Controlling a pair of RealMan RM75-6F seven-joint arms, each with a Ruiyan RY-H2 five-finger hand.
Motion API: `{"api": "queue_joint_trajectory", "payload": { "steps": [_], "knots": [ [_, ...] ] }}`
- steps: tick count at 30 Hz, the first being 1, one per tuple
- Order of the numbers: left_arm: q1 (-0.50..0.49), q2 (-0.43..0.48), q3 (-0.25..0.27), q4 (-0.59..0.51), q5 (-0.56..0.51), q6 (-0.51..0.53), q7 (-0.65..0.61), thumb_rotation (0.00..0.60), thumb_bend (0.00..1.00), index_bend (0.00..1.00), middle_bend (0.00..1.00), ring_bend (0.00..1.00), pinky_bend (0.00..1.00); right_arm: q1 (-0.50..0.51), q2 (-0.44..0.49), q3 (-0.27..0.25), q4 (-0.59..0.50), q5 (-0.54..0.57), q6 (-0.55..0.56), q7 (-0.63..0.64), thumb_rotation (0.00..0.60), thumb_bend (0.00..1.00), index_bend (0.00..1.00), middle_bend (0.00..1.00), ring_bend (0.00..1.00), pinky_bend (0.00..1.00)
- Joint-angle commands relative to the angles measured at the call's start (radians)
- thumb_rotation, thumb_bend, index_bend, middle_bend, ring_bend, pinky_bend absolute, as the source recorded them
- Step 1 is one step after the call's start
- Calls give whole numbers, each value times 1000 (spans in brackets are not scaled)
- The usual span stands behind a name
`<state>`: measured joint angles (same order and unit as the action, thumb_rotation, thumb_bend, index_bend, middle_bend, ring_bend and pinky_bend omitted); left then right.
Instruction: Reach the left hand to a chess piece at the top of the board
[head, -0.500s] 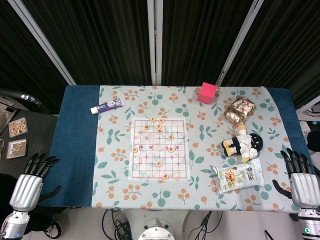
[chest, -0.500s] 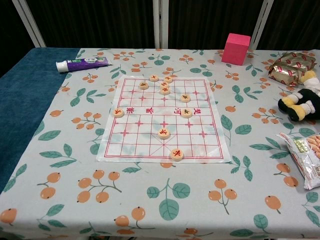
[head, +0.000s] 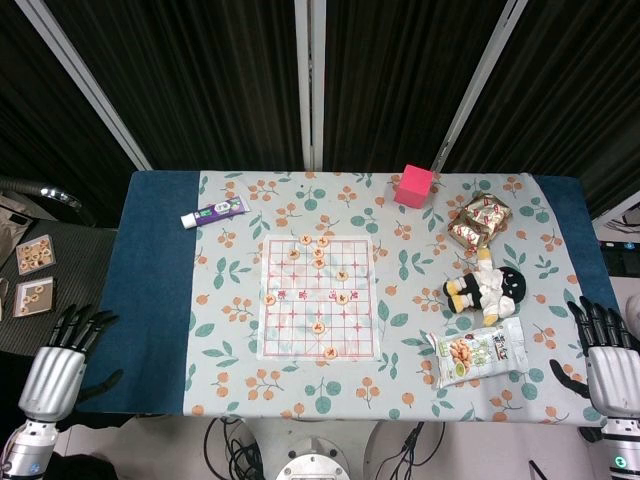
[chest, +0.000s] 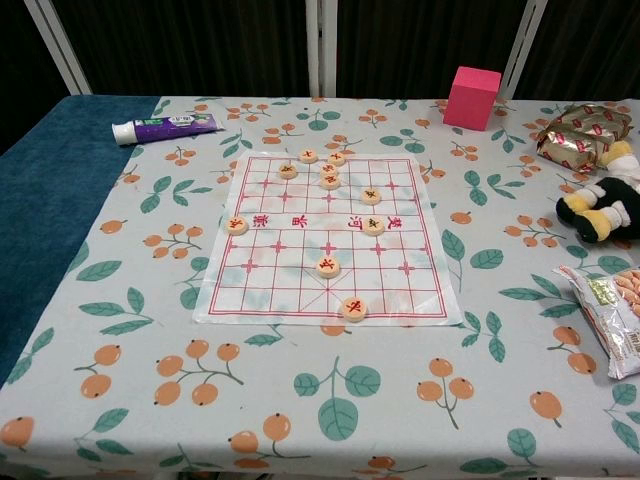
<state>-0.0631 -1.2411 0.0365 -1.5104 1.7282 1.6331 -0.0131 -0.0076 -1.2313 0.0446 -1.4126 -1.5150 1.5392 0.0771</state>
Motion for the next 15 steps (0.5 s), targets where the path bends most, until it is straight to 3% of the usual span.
{"api": "queue_joint_trajectory", "payload": {
  "steps": [1, 8, 12, 15],
  "knots": [
    [-30, 19, -17, -33, -1, -33, 12, 600, 167, 187, 149, 46, 6, 6, 1, 2, 2, 0, -7, -2, 600, 161, 0, 0, 0, 0],
    [-203, 61, -115, -160, -35, -233, 68, 600, 221, 197, 149, 46, 10, 12, 2, 7, -7, 0, -7, -13, 600, 163, 0, 0, 0, 0],
    [-318, 49, -216, -226, -140, -358, 82, 600, 222, 197, 149, 46, 4, 10, 7, 9, -15, 2, -5, -15, 600, 163, 0, 0, 0, 0],
    [-390, 24, -262, -255, -217, -449, 102, 600, 222, 197, 148, 46, 5, 13, 7, 7, -17, 4, -13, -16, 600, 164, 0, 0, 0, 0]
  ]
}}
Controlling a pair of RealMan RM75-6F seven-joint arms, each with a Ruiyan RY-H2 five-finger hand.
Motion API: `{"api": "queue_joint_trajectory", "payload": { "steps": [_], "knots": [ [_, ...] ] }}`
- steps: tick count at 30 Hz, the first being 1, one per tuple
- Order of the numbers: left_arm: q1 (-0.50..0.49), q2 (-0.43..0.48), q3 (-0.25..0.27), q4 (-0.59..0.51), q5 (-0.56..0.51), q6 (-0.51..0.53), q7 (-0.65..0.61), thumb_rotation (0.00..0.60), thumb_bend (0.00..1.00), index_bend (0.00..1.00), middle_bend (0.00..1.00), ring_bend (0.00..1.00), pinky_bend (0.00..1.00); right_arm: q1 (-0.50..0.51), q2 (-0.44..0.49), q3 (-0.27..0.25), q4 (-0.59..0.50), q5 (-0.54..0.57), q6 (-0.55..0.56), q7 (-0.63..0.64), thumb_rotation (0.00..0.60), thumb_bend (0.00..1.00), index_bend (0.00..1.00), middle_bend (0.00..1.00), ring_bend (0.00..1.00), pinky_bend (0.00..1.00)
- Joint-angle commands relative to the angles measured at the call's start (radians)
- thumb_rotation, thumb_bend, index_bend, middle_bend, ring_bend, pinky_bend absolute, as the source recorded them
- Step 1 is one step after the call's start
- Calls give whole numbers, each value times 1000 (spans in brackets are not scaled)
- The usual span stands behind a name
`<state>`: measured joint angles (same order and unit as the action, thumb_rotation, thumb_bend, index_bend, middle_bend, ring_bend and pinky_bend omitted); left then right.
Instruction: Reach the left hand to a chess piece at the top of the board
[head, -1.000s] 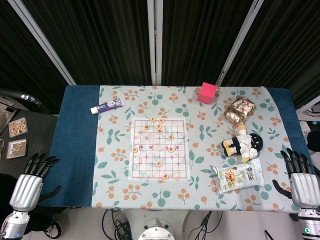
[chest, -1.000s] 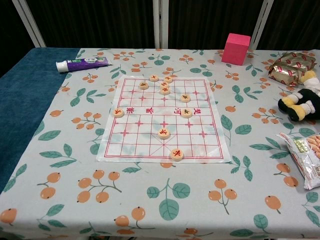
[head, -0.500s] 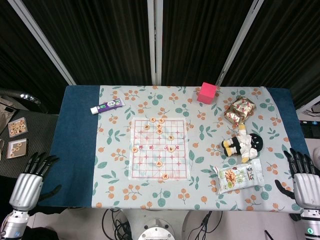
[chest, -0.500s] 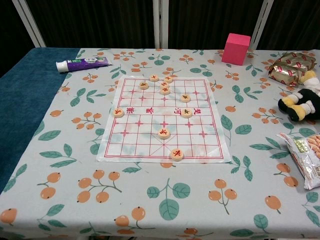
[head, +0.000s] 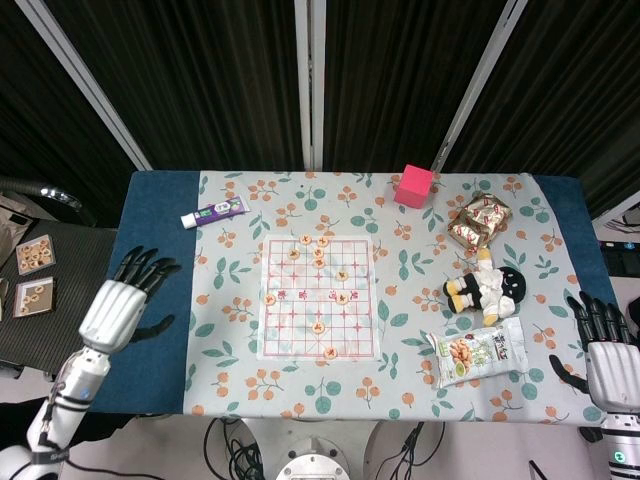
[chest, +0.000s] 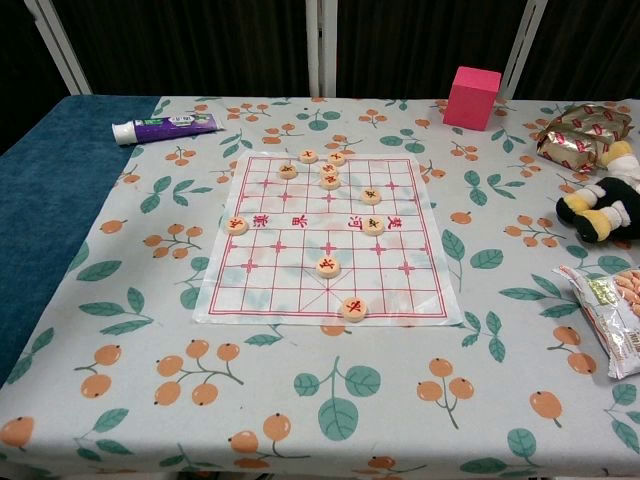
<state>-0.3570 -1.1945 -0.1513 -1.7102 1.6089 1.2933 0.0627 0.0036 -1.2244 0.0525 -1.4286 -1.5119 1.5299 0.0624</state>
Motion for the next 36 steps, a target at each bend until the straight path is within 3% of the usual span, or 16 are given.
{"api": "queue_joint_trajectory", "payload": {
  "steps": [1, 5, 12, 21, 27, 36],
  "knots": [
    [-129, -37, -90, -59, -127, -148, 60, 600, 222, 197, 148, 46, 5, 3, 0, -2, -1, 1, -6, -4, 600, 164, 0, 0, 0, 0],
    [-234, -105, -134, -28, -234, -255, 198, 600, 221, 201, 151, 46, 7, 6, 3, -1, -7, -5, -5, -6, 600, 165, 0, 0, 0, 0],
    [-403, -296, -203, 109, -477, -392, 231, 600, 222, 215, 174, 46, 13, 0, -1, -9, 6, 8, -17, 15, 600, 165, 0, 0, 0, 0],
    [-537, -529, -227, 431, -651, -381, 331, 600, 221, 271, 175, 46, 48, -16, -27, -3, 75, 2, 23, 80, 600, 165, 0, 0, 0, 0],
    [-598, -621, -241, 576, -732, -439, 321, 600, 223, 282, 175, 46, 47, -19, -22, 1, 85, -10, 43, 98, 600, 165, 0, 0, 0, 0],
    [-664, -729, -256, 747, -735, -500, 232, 600, 234, 330, 183, 46, 47, -26, -10, 6, 74, -3, 50, 100, 600, 165, 0, 0, 0, 0]
  ]
}}
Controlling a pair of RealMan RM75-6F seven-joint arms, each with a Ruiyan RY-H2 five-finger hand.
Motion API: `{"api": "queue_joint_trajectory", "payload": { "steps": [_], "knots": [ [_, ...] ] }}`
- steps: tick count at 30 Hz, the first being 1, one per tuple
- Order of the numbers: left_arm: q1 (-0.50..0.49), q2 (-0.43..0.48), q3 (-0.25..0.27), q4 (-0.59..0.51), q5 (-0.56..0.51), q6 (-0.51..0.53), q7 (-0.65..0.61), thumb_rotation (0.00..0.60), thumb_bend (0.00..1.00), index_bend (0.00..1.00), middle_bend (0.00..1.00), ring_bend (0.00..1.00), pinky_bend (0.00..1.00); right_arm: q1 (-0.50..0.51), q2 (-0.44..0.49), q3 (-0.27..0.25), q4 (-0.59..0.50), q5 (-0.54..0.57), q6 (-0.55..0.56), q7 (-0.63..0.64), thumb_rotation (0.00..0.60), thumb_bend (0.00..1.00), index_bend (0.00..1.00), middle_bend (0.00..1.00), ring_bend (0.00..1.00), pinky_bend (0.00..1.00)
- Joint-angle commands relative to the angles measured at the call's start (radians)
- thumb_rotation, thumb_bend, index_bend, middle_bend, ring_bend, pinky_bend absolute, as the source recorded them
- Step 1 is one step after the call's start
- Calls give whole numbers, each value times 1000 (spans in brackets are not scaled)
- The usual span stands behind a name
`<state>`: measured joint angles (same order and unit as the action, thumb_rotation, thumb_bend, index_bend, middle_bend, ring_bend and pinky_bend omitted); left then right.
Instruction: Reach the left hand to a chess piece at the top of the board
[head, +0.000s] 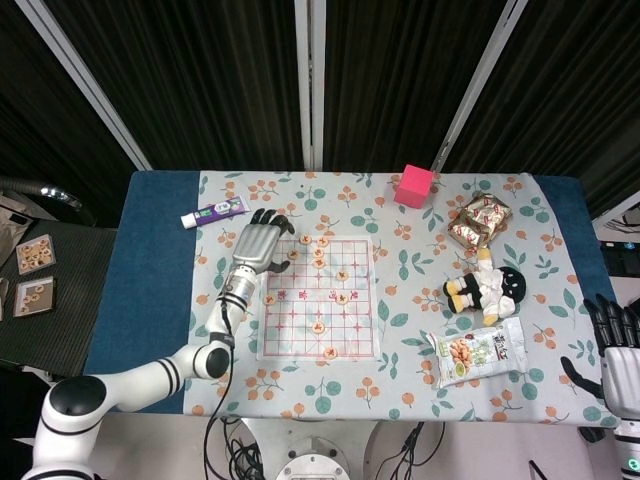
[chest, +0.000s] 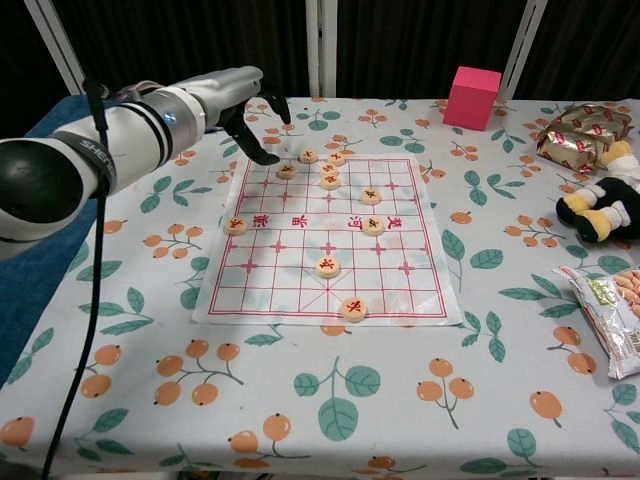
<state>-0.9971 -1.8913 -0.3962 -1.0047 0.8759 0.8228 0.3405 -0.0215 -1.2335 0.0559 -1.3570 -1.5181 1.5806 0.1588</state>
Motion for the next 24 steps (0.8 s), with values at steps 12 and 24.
{"api": "queue_joint_trajectory", "payload": {
  "steps": [12, 24],
  "knots": [
    [-70, -105, 0, 233, 23, -94, -100, 600, 254, 369, 191, 46, 44, -2, 2, 14, 24, 30, -16, 36, 600, 165, 0, 0, 0, 0],
    [-77, -144, 6, 299, 49, -121, -153, 600, 270, 389, 192, 46, 43, -3, -3, 21, 43, 41, -21, 53, 600, 165, 0, 0, 0, 0]
  ]
}}
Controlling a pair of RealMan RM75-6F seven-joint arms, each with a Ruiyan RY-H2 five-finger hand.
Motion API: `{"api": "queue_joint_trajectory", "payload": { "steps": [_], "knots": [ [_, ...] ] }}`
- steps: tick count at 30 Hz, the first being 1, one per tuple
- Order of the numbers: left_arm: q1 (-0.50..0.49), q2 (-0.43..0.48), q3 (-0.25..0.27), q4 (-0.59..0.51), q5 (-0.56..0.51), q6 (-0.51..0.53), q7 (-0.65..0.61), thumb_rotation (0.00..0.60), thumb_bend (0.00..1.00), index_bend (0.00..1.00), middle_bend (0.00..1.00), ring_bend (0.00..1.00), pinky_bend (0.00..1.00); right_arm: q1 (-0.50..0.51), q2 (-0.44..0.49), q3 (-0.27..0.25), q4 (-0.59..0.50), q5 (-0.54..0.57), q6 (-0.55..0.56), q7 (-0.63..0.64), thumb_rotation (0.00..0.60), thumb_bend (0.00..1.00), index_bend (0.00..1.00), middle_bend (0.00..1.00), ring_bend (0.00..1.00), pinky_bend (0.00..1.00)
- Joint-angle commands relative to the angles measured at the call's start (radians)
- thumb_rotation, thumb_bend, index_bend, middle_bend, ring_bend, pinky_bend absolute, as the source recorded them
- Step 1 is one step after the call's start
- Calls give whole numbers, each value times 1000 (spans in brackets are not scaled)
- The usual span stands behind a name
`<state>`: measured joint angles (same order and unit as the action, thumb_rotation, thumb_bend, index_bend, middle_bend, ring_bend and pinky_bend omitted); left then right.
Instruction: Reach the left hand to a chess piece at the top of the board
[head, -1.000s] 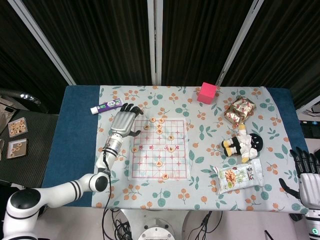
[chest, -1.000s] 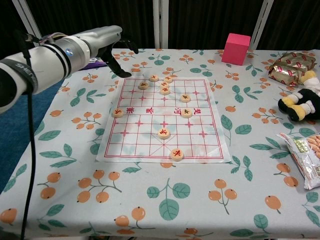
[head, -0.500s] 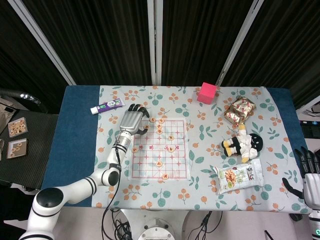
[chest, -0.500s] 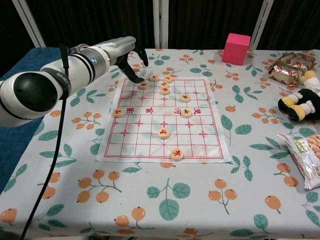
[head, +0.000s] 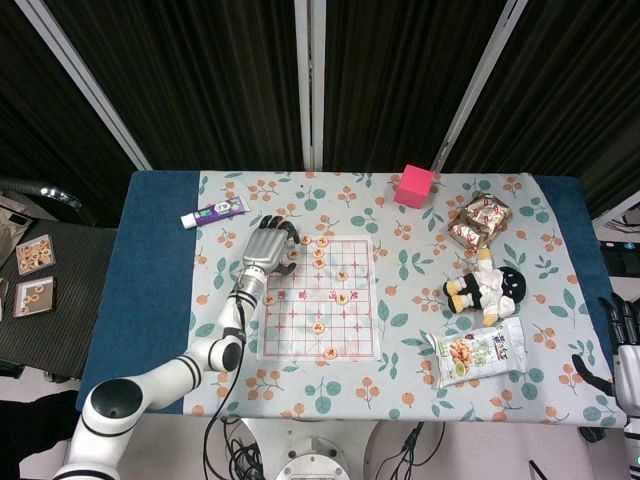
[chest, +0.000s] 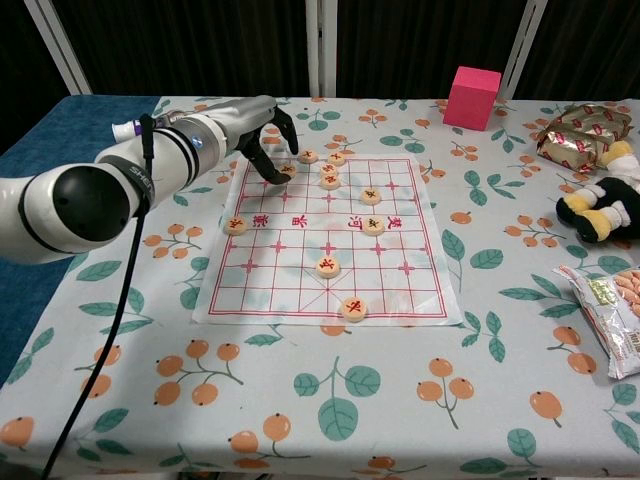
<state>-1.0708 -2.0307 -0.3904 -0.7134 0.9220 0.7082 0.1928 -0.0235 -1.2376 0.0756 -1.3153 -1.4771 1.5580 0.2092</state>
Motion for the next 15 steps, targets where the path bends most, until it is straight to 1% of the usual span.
{"api": "queue_joint_trajectory", "payload": {
  "steps": [1, 8, 15],
  "knots": [
    [-5, -7, 0, 14, 4, -11, -7, 600, 275, 392, 192, 46, 42, -1, 1, 1, 2, -1, 3, 3, 600, 165, 0, 0, 0, 0],
    [-12, -26, 1, 79, 3, -43, -13, 600, 297, 406, 191, 46, 42, -9, 8, 3, 9, 7, 5, 13, 600, 165, 0, 0, 0, 0],
    [-15, -35, -7, 101, 16, -45, -40, 600, 314, 417, 192, 46, 39, -5, 4, 4, 17, 8, -3, 16, 600, 165, 0, 0, 0, 0]
  ]
}}
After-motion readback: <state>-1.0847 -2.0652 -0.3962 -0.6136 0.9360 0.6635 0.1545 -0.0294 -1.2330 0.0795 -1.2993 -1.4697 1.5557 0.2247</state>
